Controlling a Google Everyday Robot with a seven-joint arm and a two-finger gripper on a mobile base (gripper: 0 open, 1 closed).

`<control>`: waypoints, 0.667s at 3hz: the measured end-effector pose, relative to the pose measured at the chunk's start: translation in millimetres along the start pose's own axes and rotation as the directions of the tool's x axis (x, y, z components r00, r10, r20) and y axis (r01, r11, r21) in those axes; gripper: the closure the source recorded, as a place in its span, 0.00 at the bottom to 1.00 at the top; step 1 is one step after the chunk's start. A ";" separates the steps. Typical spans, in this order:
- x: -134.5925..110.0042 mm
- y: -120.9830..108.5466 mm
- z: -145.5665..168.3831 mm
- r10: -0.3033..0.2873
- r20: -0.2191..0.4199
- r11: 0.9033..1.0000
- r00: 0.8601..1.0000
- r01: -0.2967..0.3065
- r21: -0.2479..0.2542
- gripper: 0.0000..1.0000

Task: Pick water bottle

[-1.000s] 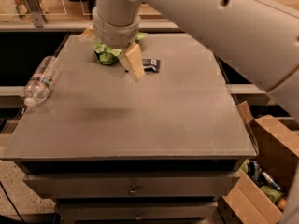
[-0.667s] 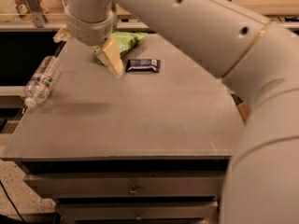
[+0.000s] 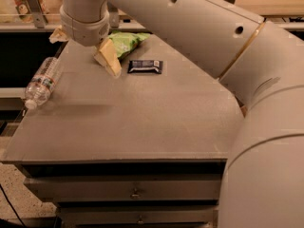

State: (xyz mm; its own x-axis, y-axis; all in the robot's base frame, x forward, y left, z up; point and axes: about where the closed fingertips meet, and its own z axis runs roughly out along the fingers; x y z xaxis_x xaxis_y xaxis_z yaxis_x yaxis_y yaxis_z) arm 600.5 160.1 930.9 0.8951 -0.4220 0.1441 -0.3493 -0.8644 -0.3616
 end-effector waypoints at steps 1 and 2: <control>3.0 -29.8 24.3 -0.064 0.008 0.997 0.998 0.063 0.041 0.00; -0.4 -74.1 52.1 -0.174 0.038 0.982 0.984 0.171 0.081 0.00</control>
Offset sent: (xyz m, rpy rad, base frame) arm 0.0649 0.1416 -0.0214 0.0675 -0.0765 0.3537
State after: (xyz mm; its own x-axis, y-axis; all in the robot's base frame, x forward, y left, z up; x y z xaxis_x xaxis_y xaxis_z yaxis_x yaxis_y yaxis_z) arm 640.5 238.5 909.6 0.9521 -0.2541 0.1703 -0.1675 -0.8989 -0.4048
